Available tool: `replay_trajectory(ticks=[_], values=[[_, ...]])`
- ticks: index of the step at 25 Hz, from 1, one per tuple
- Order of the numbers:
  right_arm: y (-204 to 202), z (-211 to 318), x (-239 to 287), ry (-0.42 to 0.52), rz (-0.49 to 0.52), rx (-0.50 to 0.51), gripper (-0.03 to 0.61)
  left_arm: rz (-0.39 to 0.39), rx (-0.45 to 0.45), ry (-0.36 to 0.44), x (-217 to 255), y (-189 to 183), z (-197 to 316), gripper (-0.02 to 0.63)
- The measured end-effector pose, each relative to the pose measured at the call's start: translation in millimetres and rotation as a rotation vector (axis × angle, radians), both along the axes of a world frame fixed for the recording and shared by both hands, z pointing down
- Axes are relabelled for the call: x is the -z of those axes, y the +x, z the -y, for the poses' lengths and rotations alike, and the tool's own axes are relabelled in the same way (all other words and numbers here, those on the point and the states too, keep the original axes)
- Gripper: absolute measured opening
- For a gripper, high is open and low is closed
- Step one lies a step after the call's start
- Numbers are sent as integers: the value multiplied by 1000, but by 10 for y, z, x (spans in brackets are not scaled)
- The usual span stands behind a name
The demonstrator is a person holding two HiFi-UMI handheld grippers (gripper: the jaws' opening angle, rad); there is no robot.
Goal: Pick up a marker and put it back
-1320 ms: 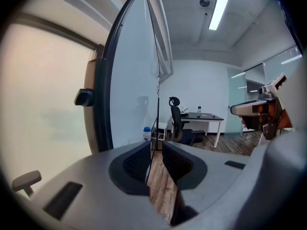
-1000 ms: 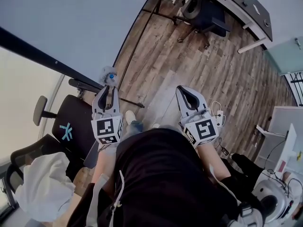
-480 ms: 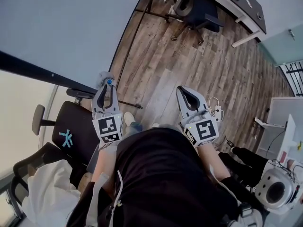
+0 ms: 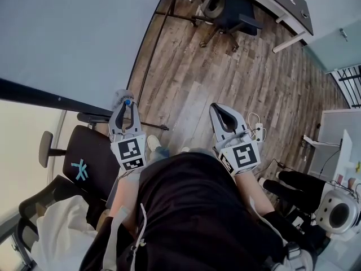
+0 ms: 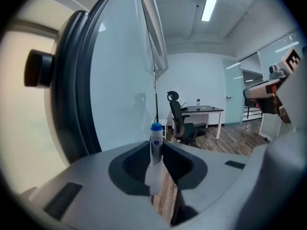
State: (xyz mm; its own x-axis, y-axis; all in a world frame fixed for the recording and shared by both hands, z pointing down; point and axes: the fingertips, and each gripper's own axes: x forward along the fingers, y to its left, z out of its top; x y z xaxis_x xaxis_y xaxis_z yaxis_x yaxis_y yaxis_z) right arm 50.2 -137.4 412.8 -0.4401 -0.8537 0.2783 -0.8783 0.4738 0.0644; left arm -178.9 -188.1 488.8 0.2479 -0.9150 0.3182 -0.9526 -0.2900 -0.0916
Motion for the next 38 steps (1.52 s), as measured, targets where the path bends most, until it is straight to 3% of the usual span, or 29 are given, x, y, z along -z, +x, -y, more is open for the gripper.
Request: replay_trajectory(ticks=[13,23,38], values=[[36,6,34,9,19,2,15,46,-20,29,120,17,-10,73],[109,-13,132,33,36,7,15,136,-64,114,506,118,-2,72],[364,-78,413,93,87,-40,15,168,-147,254,1257,505,32,72]])
